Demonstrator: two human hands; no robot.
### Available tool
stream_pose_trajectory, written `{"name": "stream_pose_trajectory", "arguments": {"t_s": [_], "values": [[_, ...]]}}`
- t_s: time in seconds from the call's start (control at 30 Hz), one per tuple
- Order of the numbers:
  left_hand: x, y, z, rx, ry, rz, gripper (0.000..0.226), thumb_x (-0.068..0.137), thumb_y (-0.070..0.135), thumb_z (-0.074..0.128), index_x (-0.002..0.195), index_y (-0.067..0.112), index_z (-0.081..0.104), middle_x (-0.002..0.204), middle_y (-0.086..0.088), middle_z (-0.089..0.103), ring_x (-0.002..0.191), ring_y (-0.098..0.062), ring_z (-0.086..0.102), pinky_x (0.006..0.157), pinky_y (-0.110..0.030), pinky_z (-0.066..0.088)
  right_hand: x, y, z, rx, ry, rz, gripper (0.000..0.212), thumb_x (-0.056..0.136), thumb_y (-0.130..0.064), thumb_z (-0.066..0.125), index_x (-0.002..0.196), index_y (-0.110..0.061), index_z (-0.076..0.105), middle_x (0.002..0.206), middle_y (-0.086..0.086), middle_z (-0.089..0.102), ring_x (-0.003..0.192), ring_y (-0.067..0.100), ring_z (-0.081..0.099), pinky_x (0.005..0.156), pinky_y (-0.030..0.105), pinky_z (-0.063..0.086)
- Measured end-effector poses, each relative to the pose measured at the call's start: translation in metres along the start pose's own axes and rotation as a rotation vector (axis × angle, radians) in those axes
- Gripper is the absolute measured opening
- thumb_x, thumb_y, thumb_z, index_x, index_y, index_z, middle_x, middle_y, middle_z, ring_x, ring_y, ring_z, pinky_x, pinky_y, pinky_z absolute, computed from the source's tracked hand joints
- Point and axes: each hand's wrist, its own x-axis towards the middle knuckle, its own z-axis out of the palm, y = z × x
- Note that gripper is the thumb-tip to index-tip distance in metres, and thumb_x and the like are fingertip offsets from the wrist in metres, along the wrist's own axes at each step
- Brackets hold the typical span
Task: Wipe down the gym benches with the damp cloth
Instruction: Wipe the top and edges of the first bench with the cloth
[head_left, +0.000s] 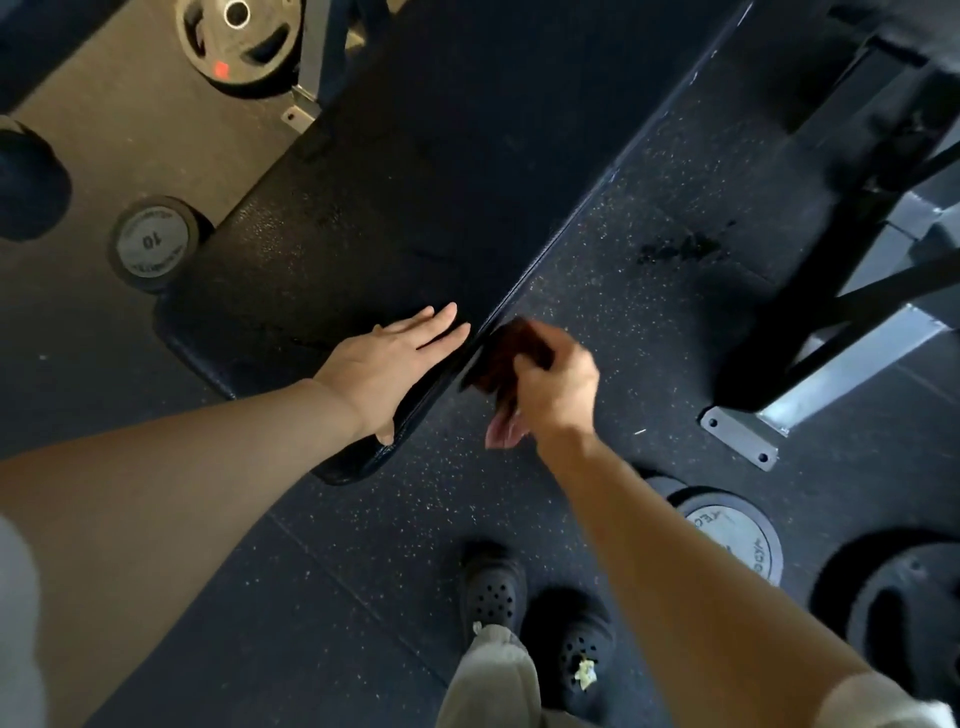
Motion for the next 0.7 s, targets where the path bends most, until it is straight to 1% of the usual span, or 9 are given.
{"name": "stream_pose_trajectory", "arguments": {"t_s": [0.07, 0.13, 0.27, 0.33, 0.4, 0.5, 0.53, 0.6, 0.7], "values": [[0.001, -0.001, -0.001, 0.0, -0.002, 0.012, 0.141, 0.059, 0.024, 0.091, 0.151, 0.029, -0.016, 0.155, 0.008, -0.03, 0.147, -0.011, -0.014, 0.116, -0.037, 0.03, 0.022, -0.009, -0.004, 0.073, 0.087, -0.001, 0.048, 0.089, 0.003, 0.052, 0.13, -0.02, 0.059, 0.107, 0.003, 0.069, 0.091, 0.029, 0.07, 0.08, 0.048, 0.058], [0.0, -0.001, -0.002, -0.002, -0.002, 0.023, 0.141, 0.058, 0.024, 0.091, 0.151, 0.029, -0.015, 0.156, 0.007, -0.029, 0.147, -0.012, -0.014, 0.115, -0.037, 0.031, 0.037, -0.016, -0.001, 0.113, 0.083, 0.017, 0.045, 0.089, 0.002, 0.055, 0.128, -0.019, 0.06, 0.113, 0.008, 0.067, 0.1, 0.032, 0.067, 0.089, 0.049, 0.055], [-0.002, 0.0, -0.004, 0.014, 0.013, 0.03, 0.139, 0.059, 0.025, 0.09, 0.151, 0.028, -0.014, 0.157, 0.006, -0.027, 0.147, -0.012, -0.012, 0.114, -0.034, 0.033, 0.025, -0.015, 0.013, 0.188, 0.063, 0.063, 0.046, 0.087, 0.003, 0.055, 0.126, -0.018, 0.063, 0.116, 0.006, 0.065, 0.099, 0.026, 0.067, 0.088, 0.047, 0.056], [-0.002, 0.001, -0.004, 0.016, 0.019, 0.027, 0.14, 0.059, 0.024, 0.09, 0.151, 0.029, -0.015, 0.157, 0.007, -0.027, 0.147, -0.012, -0.012, 0.114, -0.033, 0.032, 0.012, -0.009, 0.015, 0.218, 0.025, 0.073, 0.044, 0.086, 0.006, 0.053, 0.122, -0.018, 0.064, 0.103, 0.003, 0.066, 0.08, 0.013, 0.067, 0.076, 0.033, 0.06], [-0.002, 0.002, -0.003, 0.027, 0.023, 0.025, 0.141, 0.058, 0.026, 0.091, 0.151, 0.029, -0.016, 0.157, 0.008, -0.028, 0.148, -0.011, -0.011, 0.114, -0.033, 0.032, -0.003, -0.006, 0.012, 0.233, -0.058, 0.094, 0.043, 0.086, 0.01, 0.05, 0.114, -0.02, 0.063, 0.087, 0.002, 0.065, 0.053, 0.005, 0.059, 0.047, 0.024, 0.054], [-0.003, 0.001, -0.002, 0.039, 0.026, 0.029, 0.144, 0.056, 0.029, 0.091, 0.15, 0.031, -0.018, 0.157, 0.009, -0.027, 0.148, -0.01, -0.009, 0.114, -0.032, 0.033, -0.023, 0.002, 0.006, 0.197, -0.261, 0.143, 0.045, 0.084, 0.019, 0.046, 0.099, -0.018, 0.066, 0.072, 0.006, 0.069, 0.043, 0.008, 0.061, 0.035, 0.021, 0.043], [-0.003, 0.0, -0.002, 0.036, 0.025, 0.033, 0.144, 0.056, 0.03, 0.091, 0.15, 0.031, -0.018, 0.157, 0.01, -0.027, 0.148, -0.009, -0.008, 0.113, -0.031, 0.033, -0.026, 0.004, 0.004, 0.173, -0.282, 0.158, 0.048, 0.083, 0.02, 0.045, 0.091, -0.021, 0.068, 0.063, 0.0, 0.068, 0.043, 0.007, 0.062, 0.036, 0.021, 0.045], [-0.003, 0.0, -0.003, 0.035, 0.026, 0.041, 0.144, 0.056, 0.031, 0.091, 0.15, 0.031, -0.017, 0.157, 0.01, -0.027, 0.148, -0.009, -0.008, 0.113, -0.03, 0.033, -0.021, 0.008, -0.001, 0.151, -0.178, 0.149, 0.049, 0.083, 0.02, 0.045, 0.082, -0.024, 0.067, 0.063, -0.009, 0.066, 0.051, 0.003, 0.065, 0.043, 0.018, 0.048], [-0.002, -0.001, -0.002, 0.038, 0.039, 0.051, 0.143, 0.056, 0.033, 0.091, 0.151, 0.032, -0.016, 0.157, 0.01, -0.026, 0.148, -0.009, -0.007, 0.112, -0.029, 0.034, 0.001, 0.006, -0.004, 0.153, 0.001, 0.099, 0.045, 0.083, 0.013, 0.048, 0.109, -0.019, 0.067, 0.085, 0.002, 0.069, 0.07, 0.019, 0.071, 0.057, 0.029, 0.057]]}}
